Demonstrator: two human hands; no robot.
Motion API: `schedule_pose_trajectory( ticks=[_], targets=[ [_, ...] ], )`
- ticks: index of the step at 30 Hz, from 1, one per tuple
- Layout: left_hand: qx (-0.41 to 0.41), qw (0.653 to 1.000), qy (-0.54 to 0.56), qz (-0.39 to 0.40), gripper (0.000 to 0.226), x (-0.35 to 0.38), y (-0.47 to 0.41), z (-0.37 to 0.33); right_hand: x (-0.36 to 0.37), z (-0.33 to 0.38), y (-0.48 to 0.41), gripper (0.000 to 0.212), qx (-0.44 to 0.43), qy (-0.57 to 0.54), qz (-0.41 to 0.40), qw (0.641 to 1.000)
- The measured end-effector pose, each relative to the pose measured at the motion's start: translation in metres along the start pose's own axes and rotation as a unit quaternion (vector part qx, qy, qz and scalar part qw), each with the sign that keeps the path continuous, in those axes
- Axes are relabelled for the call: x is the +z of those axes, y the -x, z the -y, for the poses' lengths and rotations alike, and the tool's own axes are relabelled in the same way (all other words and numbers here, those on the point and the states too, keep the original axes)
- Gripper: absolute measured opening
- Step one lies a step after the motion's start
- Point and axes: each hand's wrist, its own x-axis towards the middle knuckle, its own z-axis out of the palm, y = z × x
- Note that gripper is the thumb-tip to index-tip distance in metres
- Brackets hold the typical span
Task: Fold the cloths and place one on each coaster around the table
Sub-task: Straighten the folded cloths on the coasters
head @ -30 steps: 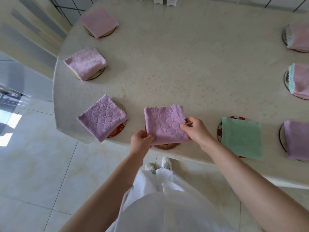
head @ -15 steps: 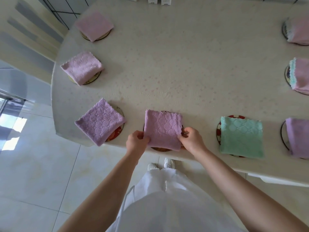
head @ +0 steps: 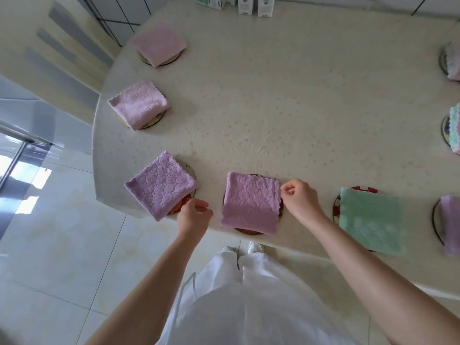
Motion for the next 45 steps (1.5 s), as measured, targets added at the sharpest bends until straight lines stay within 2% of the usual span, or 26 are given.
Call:
schedule_pose_trajectory(
  ticks=[9,11,15,20,23,25,30,34,41,45],
  targets=[
    [0.046,0.992,0.015,-0.115,0.019,-0.065,-0.025,0.003,0.040,0.088,-0.009,0.016,-0.055,0.026,0.033,0.998],
    [0.034,0.991,0.025,-0.128,0.021,-0.081,-0.034,0.011,0.057,0.109,-0.007,0.018,-0.071,0.032,0.039,0.996],
    [-0.051,0.986,0.128,-0.093,0.021,-0.116,-0.063,0.036,0.096,0.149,-0.004,0.017,-0.096,0.040,0.049,0.993],
    [-0.113,0.978,0.176,-0.028,0.031,-0.143,-0.090,0.057,0.141,0.179,-0.009,0.024,-0.083,0.072,0.061,0.992],
    [-0.147,0.967,0.206,0.024,0.019,-0.145,-0.093,0.059,0.159,0.186,-0.015,0.035,-0.047,0.099,0.062,0.992],
    [-0.162,0.960,0.221,0.056,0.005,-0.145,-0.095,0.059,0.165,0.190,-0.017,0.040,-0.031,0.112,0.061,0.991],
    [-0.161,0.960,0.217,0.070,0.017,-0.139,-0.096,0.059,0.168,0.194,-0.025,0.040,-0.010,0.120,0.068,0.990],
    [-0.178,0.951,0.237,0.084,0.008,-0.135,-0.093,0.060,0.167,0.195,-0.029,0.038,-0.010,0.124,0.078,0.989],
    [-0.181,0.943,0.263,0.098,0.018,-0.132,-0.088,0.053,0.161,0.201,-0.027,0.029,-0.024,0.116,0.116,0.986],
    [-0.168,0.950,0.250,0.076,0.048,-0.134,-0.094,0.056,0.160,0.202,-0.023,0.023,-0.033,0.061,0.164,0.984]
  ],
)
